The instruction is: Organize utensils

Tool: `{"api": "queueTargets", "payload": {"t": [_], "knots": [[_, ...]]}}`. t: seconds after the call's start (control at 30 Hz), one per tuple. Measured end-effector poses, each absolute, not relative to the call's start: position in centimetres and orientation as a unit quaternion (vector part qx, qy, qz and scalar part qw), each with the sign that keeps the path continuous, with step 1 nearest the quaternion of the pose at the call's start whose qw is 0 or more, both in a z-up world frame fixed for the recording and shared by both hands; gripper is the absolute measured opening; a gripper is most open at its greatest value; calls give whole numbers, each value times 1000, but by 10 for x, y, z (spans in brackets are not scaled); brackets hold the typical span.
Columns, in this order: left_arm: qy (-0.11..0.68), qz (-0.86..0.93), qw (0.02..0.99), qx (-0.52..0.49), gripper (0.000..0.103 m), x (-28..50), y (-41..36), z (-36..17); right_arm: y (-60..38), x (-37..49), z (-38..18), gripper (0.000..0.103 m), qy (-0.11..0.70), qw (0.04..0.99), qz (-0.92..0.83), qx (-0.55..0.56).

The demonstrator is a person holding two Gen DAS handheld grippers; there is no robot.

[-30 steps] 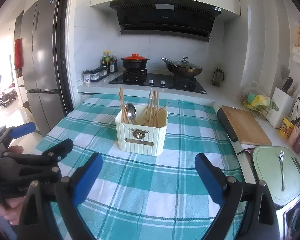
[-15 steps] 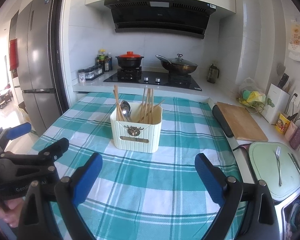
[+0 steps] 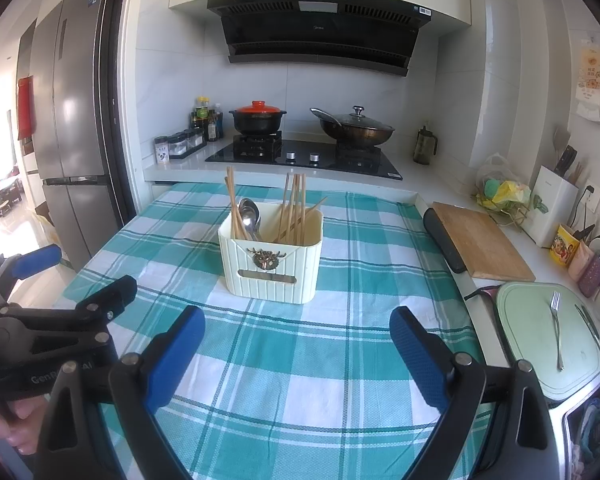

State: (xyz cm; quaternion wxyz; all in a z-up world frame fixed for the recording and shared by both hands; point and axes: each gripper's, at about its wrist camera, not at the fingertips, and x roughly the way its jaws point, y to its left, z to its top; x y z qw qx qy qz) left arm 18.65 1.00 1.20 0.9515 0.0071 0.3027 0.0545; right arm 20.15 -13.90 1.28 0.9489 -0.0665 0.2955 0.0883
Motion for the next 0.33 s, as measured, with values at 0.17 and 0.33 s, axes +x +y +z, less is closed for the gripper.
{"api": "queueTargets", "payload": {"t": [0.17, 0.33], "knots": [[302, 49, 952, 7, 103, 186, 9, 10, -142, 201, 10, 95, 298, 949, 84, -65], [302, 41, 952, 1, 103, 186, 11, 12, -145, 203, 9, 95, 301, 948, 81, -61]]}}
